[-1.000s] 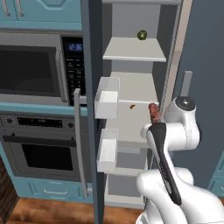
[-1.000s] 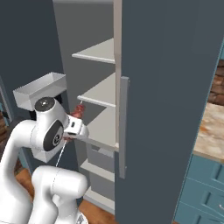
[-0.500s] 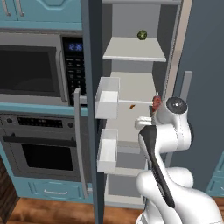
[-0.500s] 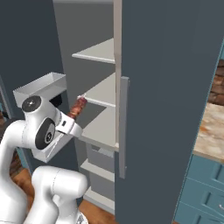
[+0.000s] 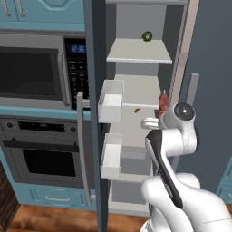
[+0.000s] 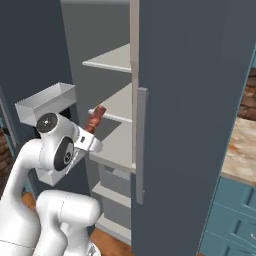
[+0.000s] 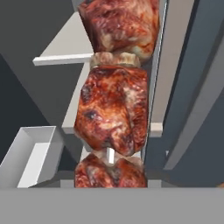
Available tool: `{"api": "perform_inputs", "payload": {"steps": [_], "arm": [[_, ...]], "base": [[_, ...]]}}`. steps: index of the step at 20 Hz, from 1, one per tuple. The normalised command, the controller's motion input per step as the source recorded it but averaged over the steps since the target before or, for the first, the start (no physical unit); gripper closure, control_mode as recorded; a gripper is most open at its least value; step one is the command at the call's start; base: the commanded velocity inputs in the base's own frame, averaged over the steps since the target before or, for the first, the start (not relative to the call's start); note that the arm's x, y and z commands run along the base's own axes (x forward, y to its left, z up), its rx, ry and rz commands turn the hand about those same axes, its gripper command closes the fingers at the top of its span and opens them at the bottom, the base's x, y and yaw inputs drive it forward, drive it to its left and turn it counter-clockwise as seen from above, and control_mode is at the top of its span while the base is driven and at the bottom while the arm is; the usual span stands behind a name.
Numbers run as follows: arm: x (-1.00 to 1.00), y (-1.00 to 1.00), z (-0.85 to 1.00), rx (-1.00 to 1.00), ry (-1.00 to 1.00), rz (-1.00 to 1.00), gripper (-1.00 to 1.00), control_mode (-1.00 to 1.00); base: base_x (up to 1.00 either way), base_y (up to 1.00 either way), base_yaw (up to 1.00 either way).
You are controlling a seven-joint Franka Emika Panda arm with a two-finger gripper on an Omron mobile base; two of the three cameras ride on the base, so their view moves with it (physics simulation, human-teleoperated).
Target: Store the kebab skewer in the freezer for long-term storage. Close the freezer door after placing the cooked food.
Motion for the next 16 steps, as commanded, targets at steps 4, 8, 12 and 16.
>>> {"api": "perform_inputs", "payload": {"steps": [4,8,12,16], "arm": [[0.7,0.0,0.0,-0.01,0.0,0.0,1.0,-1.0],[0.66,-0.04,0.0,-0.01,0.03,0.02,1.0,-1.0],[0.57,-0.03,0.05,0.0,0.01,0.02,1.0,-1.0],[0.42,0.0,0.05,0.0,-0.02,0.0,1.0,-1.0]], "base": [[0.0,0.0,0.0],[0.0,0.0,0.0],[0.0,0.0,0.0],[0.0,0.0,0.0]]}}
